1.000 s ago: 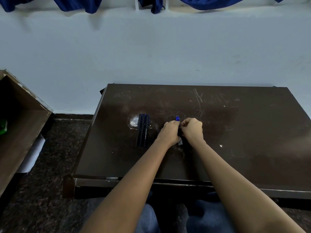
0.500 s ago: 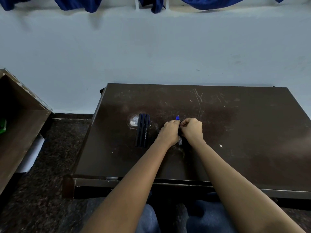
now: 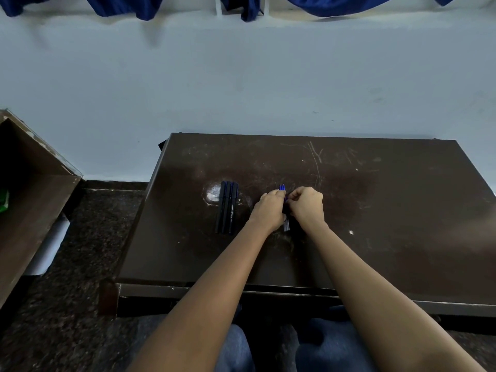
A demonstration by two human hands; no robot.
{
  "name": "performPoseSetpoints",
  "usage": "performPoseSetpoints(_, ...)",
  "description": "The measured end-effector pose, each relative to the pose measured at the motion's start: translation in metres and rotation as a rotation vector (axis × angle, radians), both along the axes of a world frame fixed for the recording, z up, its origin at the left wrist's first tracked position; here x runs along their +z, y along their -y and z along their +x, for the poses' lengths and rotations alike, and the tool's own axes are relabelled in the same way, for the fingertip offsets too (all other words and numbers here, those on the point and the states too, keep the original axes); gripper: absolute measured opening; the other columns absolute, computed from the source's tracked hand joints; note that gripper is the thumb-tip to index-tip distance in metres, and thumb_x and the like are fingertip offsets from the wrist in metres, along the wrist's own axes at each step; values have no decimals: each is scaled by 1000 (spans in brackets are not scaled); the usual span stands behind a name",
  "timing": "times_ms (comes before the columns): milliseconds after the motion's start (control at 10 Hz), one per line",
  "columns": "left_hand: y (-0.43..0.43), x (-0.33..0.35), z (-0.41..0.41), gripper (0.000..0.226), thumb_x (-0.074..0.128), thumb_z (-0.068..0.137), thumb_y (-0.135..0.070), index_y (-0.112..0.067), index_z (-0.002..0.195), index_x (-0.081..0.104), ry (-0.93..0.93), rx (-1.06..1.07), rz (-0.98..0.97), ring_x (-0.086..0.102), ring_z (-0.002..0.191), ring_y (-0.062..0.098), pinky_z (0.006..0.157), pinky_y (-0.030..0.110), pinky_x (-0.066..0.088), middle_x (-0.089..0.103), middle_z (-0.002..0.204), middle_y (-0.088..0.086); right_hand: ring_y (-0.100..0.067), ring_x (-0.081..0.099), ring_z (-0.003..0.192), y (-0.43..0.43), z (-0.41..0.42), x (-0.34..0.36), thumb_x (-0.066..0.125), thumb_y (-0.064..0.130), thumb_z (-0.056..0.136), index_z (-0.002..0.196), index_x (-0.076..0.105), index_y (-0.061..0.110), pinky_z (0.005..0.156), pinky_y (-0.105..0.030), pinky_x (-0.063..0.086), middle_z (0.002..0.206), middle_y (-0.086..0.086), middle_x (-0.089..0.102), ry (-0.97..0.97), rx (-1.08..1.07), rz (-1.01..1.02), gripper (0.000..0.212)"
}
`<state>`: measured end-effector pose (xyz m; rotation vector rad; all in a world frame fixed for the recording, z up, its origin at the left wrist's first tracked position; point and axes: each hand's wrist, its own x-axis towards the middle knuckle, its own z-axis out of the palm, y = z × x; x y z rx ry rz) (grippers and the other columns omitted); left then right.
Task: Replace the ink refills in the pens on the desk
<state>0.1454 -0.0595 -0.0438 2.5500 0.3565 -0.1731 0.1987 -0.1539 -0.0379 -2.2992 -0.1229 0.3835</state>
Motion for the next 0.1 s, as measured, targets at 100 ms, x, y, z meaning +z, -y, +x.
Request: performPoseSetpoints(100, -3, 5, 0, 67, 64, 84, -7, -6, 144, 34, 29, 5, 0, 37, 133, 30, 108, 41, 35, 40, 147, 11, -29, 67, 86, 0, -4, 6, 60, 12, 86, 88, 68, 9, 72, -36, 55, 92, -12, 69, 30, 1, -22, 9)
